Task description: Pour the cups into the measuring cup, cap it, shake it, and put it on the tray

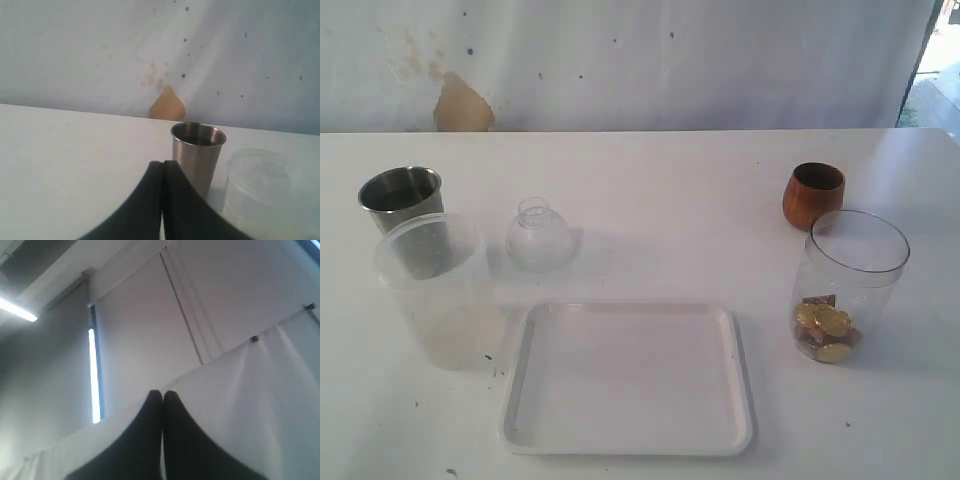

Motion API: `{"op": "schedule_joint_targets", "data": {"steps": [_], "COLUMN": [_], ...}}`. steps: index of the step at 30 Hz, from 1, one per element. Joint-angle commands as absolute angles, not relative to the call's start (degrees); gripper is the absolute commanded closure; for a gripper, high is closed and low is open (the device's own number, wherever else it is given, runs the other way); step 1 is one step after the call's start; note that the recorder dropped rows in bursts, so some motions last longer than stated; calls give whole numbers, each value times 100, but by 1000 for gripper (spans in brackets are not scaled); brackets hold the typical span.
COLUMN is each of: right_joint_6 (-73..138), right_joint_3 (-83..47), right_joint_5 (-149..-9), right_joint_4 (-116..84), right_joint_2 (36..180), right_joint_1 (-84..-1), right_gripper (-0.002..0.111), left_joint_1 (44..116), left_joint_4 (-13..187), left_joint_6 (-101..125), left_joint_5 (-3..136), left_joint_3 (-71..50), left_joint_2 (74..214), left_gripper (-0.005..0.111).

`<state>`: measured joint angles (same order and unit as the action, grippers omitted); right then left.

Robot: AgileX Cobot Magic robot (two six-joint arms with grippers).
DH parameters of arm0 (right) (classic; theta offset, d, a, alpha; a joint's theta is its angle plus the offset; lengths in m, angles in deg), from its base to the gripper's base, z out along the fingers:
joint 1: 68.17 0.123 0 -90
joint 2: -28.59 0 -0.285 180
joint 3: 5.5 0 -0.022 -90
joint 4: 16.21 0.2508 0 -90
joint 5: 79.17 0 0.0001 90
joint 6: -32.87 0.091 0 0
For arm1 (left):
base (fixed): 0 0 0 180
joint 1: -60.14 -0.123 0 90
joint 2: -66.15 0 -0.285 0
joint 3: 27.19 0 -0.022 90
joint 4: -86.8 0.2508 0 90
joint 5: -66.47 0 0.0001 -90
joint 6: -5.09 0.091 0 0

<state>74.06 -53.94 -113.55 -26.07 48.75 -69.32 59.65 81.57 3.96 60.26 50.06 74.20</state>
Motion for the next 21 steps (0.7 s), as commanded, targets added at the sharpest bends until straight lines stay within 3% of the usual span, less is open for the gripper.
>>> {"op": "schedule_joint_targets", "data": {"steps": [1, 7, 17, 21], "right_joint_6": [5395, 3857, 2887, 2742], "right_joint_3": [-5866, -6682, -8272, -8272], "right_joint_5": [-10430, -8659, -8231, -7511], "right_joint_4": [-2109, -1881, -1554, -1465], "right_joint_2": [4474, 4095, 3817, 3817], "right_joint_1": [-6915, -6915, -6937, -6937], "right_gripper": [108, 108, 108, 108], "left_joint_1": [5954, 5954, 5954, 5954], "left_joint_4": [8128, 8128, 8128, 8128], "left_joint_6": [386, 386, 386, 386], "left_joint_5": [6084, 6084, 6084, 6084], "left_joint_3": [5003, 5003, 5003, 5003], "left_joint_2": [7394, 7394, 7394, 7394], "left_gripper": [107, 107, 107, 107]}}
